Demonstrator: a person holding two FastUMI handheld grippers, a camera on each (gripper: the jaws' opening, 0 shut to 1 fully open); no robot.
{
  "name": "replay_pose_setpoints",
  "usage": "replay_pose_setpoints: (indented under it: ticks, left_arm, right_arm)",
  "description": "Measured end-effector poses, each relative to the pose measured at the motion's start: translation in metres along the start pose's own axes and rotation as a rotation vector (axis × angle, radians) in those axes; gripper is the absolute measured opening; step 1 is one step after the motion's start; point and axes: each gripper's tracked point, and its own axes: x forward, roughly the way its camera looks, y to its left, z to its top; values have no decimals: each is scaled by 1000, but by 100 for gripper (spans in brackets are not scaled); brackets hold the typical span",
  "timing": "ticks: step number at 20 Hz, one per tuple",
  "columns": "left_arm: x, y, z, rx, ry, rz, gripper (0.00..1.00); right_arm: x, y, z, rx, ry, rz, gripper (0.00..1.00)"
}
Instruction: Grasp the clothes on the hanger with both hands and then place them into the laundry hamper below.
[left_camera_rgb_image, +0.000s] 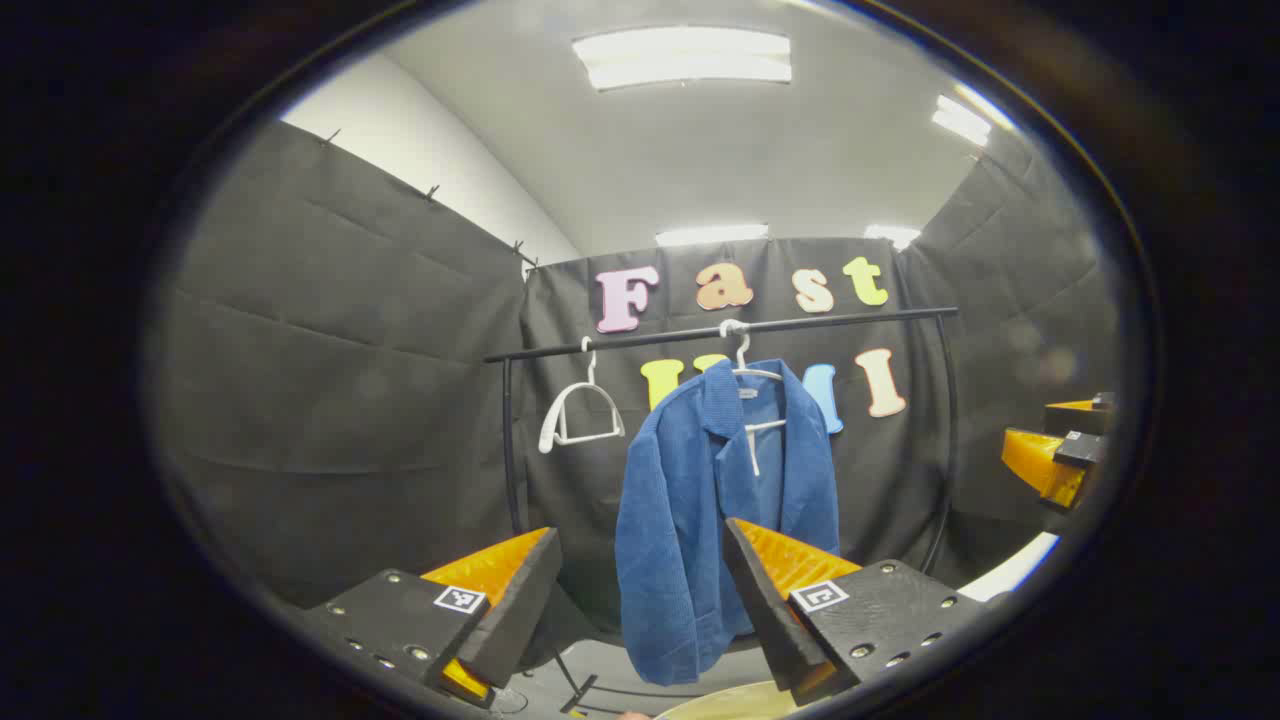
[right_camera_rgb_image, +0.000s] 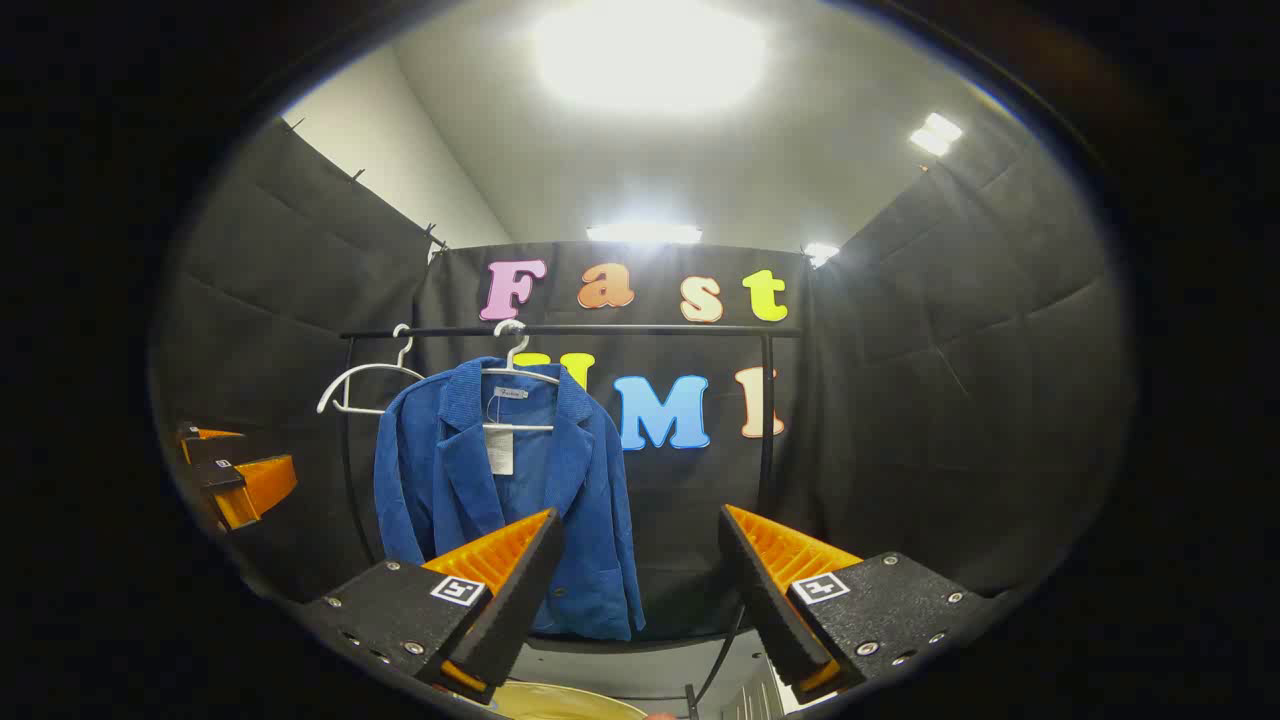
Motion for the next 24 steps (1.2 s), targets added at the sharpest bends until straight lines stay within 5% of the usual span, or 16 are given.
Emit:
replay_pose_setpoints:
  ticks: [16, 24]
  left_arm:
    - [-5, 33, -5, -28, -4, -4, 94]
    - [14, 35, 12, -63, -37, -26, 94]
  right_arm:
    - [-13, 23, 3, -16, 7, -20, 95]
    - [23, 41, 26, 1, -4, 20, 95]
